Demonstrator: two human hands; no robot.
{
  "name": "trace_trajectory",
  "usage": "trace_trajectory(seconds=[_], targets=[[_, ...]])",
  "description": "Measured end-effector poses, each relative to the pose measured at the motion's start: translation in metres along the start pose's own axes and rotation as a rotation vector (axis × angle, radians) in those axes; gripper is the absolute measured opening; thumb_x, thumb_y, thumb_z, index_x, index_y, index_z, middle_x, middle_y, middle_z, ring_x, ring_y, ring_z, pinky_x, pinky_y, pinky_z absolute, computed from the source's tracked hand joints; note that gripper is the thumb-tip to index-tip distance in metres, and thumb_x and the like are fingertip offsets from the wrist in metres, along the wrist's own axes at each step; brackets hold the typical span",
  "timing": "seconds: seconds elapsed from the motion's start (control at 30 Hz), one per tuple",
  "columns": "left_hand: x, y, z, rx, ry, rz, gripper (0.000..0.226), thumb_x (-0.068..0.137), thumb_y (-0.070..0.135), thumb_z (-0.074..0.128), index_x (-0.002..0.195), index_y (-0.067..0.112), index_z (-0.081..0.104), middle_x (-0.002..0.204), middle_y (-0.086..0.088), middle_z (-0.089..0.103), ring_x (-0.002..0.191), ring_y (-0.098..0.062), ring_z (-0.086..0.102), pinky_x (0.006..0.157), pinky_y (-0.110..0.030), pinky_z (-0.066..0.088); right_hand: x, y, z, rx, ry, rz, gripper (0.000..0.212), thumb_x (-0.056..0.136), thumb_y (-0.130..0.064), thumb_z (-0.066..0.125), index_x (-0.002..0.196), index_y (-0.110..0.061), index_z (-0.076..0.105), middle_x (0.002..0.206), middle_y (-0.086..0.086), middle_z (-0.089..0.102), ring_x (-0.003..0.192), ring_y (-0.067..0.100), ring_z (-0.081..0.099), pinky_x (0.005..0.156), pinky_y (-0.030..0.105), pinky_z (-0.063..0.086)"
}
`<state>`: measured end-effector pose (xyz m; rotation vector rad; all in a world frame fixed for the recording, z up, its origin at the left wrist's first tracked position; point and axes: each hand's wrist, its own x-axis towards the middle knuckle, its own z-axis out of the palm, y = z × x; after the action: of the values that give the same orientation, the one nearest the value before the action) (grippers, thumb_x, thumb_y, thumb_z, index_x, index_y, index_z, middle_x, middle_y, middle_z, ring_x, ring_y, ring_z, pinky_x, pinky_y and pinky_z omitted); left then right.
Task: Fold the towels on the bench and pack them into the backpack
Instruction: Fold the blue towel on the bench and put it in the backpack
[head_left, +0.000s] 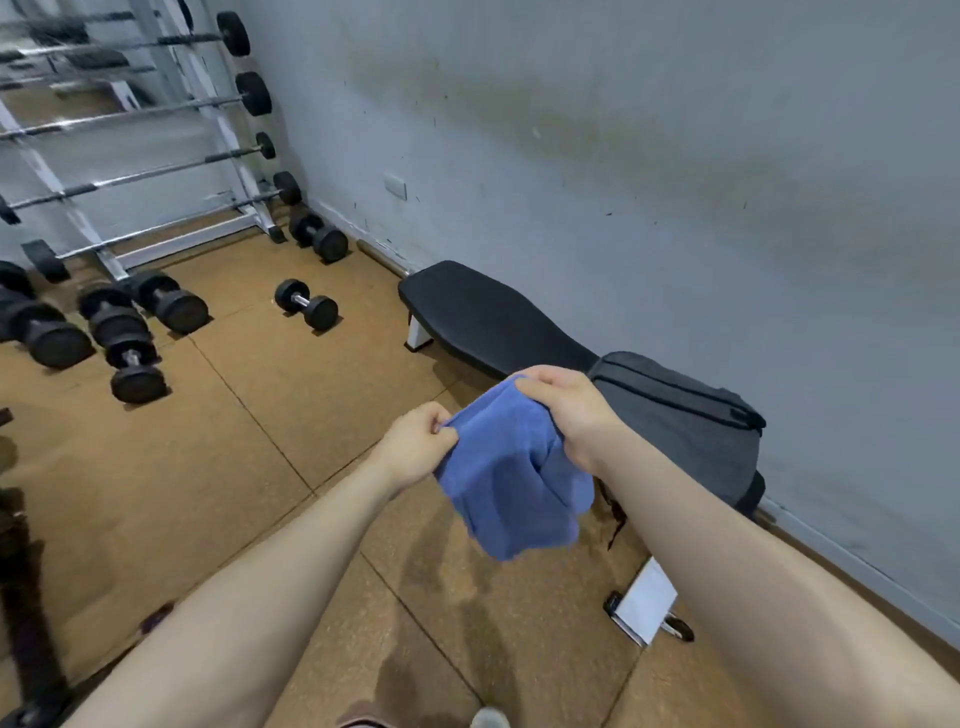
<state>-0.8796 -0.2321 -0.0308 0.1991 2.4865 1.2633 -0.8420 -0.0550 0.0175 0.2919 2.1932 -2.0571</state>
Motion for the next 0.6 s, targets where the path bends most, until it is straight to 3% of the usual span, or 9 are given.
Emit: trace_trajectory(seconds=[0.07, 0.17, 0.23, 0.37, 0.4, 0.47, 0.53, 0.6], targets=[[0.042, 0.001, -0.008, 0.007, 0.091, -0.021, 0.017, 0.084, 0.010, 0.047, 0.068, 0.016, 0.042, 0.065, 0.001, 0.047, 0.062, -0.016, 0.042, 0.056, -0.028, 0.033, 0.036, -0.004, -0.001, 0.085, -0.016, 0.003, 0.025, 0.091, -0.013, 0.047, 0.079, -0.004, 0.068, 0.078, 0.013, 0.067, 0.072, 0.020, 0.062, 0.068, 0.028, 0.051], [0.107, -0.004, -0.029, 0.001, 0.117, -0.008, 0.017, 0.087, 0.010, 0.043, 0.071, 0.013, 0.044, 0.067, 0.000, 0.049, 0.065, -0.018, 0.043, 0.055, -0.027, 0.032, 0.093, -0.007, -0.005, 0.403, 0.112, 0.131, 0.039, 0.092, -0.019, 0.050, 0.052, -0.016, 0.052, 0.051, -0.003, 0.050, 0.048, 0.011, 0.048, 0.048, 0.024, 0.042], [0.152, -0.006, -0.046, -0.007, 0.119, 0.022, 0.021, 0.089, 0.010, 0.041, 0.069, 0.013, 0.047, 0.065, 0.001, 0.047, 0.066, -0.017, 0.042, 0.052, -0.025, 0.030, 0.135, -0.006, -0.011, 0.503, 0.218, 0.132, 0.047, 0.092, -0.014, 0.050, 0.046, -0.021, 0.049, 0.045, -0.007, 0.045, 0.041, 0.007, 0.044, 0.043, 0.020, 0.038], [0.245, 0.002, -0.094, -0.266, -0.033, 0.061, 0.020, 0.096, 0.015, 0.041, 0.092, 0.013, 0.061, 0.082, 0.001, 0.060, 0.077, -0.013, 0.055, 0.062, -0.023, 0.041, 0.209, -0.010, -0.016, 0.469, 0.307, 0.062, 0.014, 0.089, -0.003, 0.054, 0.085, -0.011, 0.065, 0.076, 0.002, 0.068, 0.066, 0.010, 0.065, 0.064, 0.022, 0.052], [0.267, 0.004, -0.109, -0.300, -0.086, 0.063, 0.018, 0.096, 0.018, 0.044, 0.097, 0.014, 0.062, 0.088, 0.002, 0.062, 0.081, -0.010, 0.057, 0.065, -0.021, 0.043, 0.228, -0.012, -0.018, 0.380, 0.315, 0.049, 0.016, 0.088, 0.001, 0.054, 0.089, -0.012, 0.065, 0.082, 0.003, 0.068, 0.070, 0.009, 0.066, 0.067, 0.021, 0.052], [0.311, 0.005, -0.138, -0.219, -0.162, 0.104, 0.016, 0.096, 0.020, 0.047, 0.097, 0.015, 0.062, 0.090, 0.005, 0.063, 0.082, -0.005, 0.056, 0.066, -0.016, 0.042, 0.262, -0.018, -0.018, -0.058, 0.364, 0.026, 0.022, 0.085, 0.004, 0.056, 0.089, -0.015, 0.065, 0.091, 0.001, 0.067, 0.078, 0.009, 0.063, 0.074, 0.020, 0.047], [0.353, 0.005, -0.158, 0.027, -0.202, 0.239, 0.016, 0.095, 0.018, 0.046, 0.092, 0.015, 0.061, 0.087, 0.009, 0.061, 0.080, -0.006, 0.055, 0.063, -0.011, 0.039, 0.298, -0.022, -0.013, -0.531, 0.436, -0.032, 0.020, 0.083, 0.002, 0.055, 0.093, -0.012, 0.066, 0.097, 0.003, 0.067, 0.086, 0.013, 0.058, 0.077, 0.016, 0.038], [0.393, 0.010, -0.168, 0.347, -0.248, 0.407, 0.016, 0.096, 0.015, 0.042, 0.097, 0.015, 0.058, 0.092, 0.007, 0.060, 0.085, -0.013, 0.055, 0.063, -0.015, 0.037, 0.331, -0.024, -0.008, -0.801, 0.502, -0.072, 0.023, 0.085, -0.001, 0.052, 0.103, -0.006, 0.064, 0.105, 0.011, 0.064, 0.096, 0.023, 0.056, 0.077, 0.021, 0.035]])
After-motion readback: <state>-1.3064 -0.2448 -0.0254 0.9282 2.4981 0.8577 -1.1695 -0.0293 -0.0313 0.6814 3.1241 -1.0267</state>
